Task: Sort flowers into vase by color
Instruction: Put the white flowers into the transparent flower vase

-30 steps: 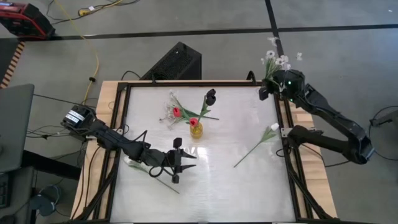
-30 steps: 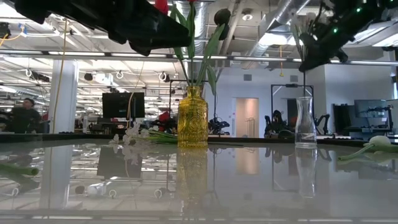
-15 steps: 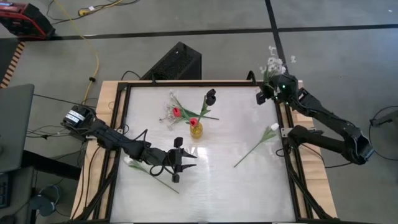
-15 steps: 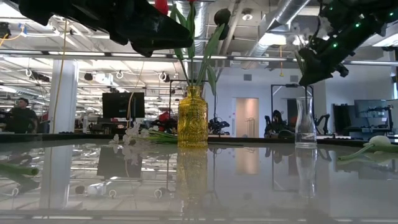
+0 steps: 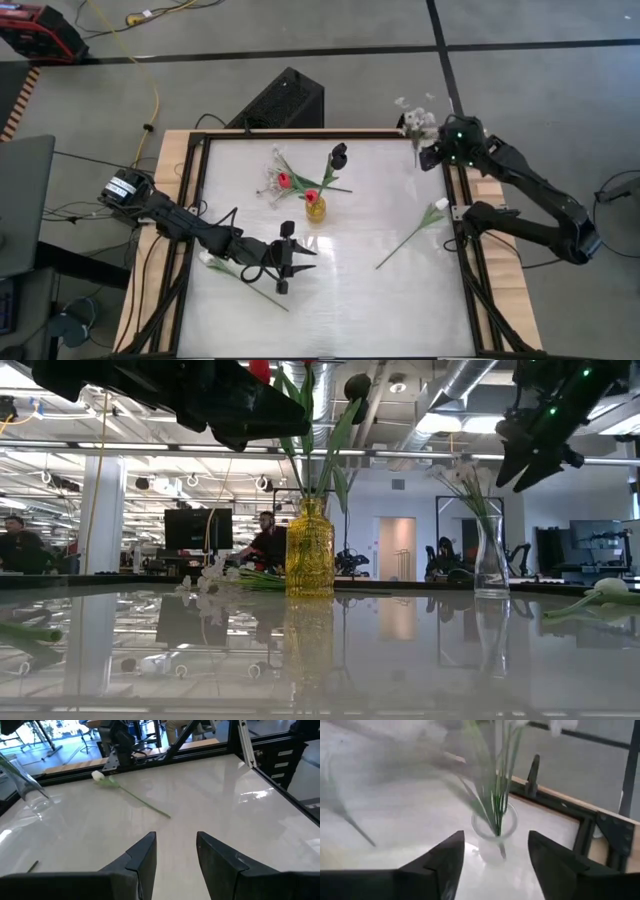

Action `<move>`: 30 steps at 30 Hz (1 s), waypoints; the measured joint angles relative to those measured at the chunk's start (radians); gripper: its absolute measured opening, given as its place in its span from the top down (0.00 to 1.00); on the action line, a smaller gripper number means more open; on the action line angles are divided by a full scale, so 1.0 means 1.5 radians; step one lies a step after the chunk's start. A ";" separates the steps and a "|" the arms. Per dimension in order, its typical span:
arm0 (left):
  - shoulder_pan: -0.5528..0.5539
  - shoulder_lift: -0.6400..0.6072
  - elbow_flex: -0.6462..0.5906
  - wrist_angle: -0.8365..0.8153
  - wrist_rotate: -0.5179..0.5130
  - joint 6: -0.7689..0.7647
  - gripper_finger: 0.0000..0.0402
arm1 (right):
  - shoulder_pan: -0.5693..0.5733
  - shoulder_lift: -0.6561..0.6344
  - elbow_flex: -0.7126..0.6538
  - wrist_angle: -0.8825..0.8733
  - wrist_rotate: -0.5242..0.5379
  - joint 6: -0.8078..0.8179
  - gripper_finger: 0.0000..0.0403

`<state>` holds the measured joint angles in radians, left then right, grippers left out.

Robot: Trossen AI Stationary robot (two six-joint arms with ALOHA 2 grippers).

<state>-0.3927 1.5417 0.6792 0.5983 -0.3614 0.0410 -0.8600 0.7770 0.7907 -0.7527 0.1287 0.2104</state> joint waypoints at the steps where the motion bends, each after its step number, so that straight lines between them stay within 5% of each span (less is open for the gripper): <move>1: 0.000 0.000 0.000 0.000 0.000 0.000 0.68 | 0.000 0.002 0.014 -0.020 0.000 0.001 0.36; 6: 0.000 -0.004 0.000 -0.020 -0.001 0.002 0.68 | 0.007 0.010 0.090 -0.119 -0.013 0.001 0.33; 18: -0.001 -0.174 0.000 -0.145 0.043 0.060 0.68 | 0.161 0.010 0.168 -0.165 -0.234 0.064 0.33; 25: -0.001 -0.262 0.000 -0.230 0.211 0.127 0.68 | 0.390 0.035 0.168 -0.129 -0.202 0.131 0.33; 30: -0.001 -0.293 0.000 -0.242 0.278 0.140 0.68 | 0.569 0.100 0.168 -0.080 -0.061 0.141 0.33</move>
<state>-0.3943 1.1028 0.6788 0.2357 0.0554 0.2508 -0.0064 0.9275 1.0424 -0.8721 0.0375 0.4217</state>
